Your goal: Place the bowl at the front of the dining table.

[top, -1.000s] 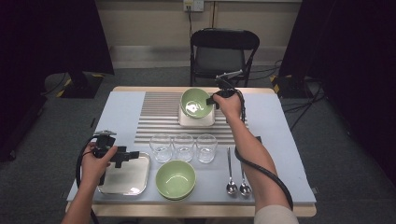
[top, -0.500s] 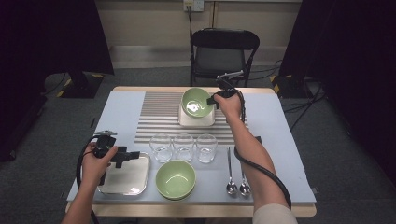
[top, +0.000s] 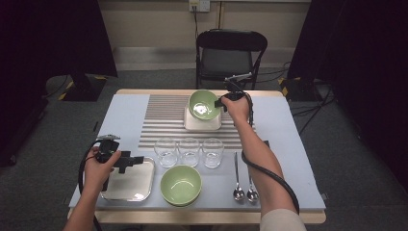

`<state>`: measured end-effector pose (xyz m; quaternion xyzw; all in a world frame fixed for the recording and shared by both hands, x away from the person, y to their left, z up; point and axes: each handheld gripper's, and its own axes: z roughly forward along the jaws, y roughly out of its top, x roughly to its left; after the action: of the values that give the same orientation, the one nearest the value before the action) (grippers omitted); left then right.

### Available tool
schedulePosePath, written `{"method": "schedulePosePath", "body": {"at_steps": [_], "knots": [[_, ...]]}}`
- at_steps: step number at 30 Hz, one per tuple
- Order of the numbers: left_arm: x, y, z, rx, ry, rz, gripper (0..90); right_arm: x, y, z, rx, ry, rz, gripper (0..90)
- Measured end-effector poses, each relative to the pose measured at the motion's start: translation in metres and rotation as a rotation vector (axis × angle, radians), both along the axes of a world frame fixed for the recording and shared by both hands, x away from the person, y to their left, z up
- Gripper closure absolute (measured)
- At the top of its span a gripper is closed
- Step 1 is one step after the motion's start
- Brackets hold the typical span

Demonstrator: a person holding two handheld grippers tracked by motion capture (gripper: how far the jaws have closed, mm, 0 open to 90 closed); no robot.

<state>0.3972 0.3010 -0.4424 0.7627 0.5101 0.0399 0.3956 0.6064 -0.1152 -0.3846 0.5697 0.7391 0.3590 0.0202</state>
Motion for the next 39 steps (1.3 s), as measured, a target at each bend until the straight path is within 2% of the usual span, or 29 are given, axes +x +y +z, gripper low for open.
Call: {"method": "schedulePosePath", "body": {"at_steps": [12,18,23,39], "knots": [[0.0002,-0.0004,-0.0005,0.002,0.002,-0.003,21.7,0.0019,0.0009,-0.0025,0.001,0.007,-0.004,86.4],[0.0003,-0.0003,-0.0004,0.003,0.001,-0.002,21.7,0.003,0.0,-0.0038,0.0,-0.013,-0.012,86.4],[0.0004,0.0,-0.0004,0.003,0.002,-0.002,21.7,0.0036,0.0004,-0.0041,0.004,-0.002,-0.022,86.4],[0.0004,-0.0001,-0.0005,0.001,0.003,-0.002,21.7,0.0056,-0.0026,-0.0065,-0.001,-0.013,-0.035,86.4]]}}
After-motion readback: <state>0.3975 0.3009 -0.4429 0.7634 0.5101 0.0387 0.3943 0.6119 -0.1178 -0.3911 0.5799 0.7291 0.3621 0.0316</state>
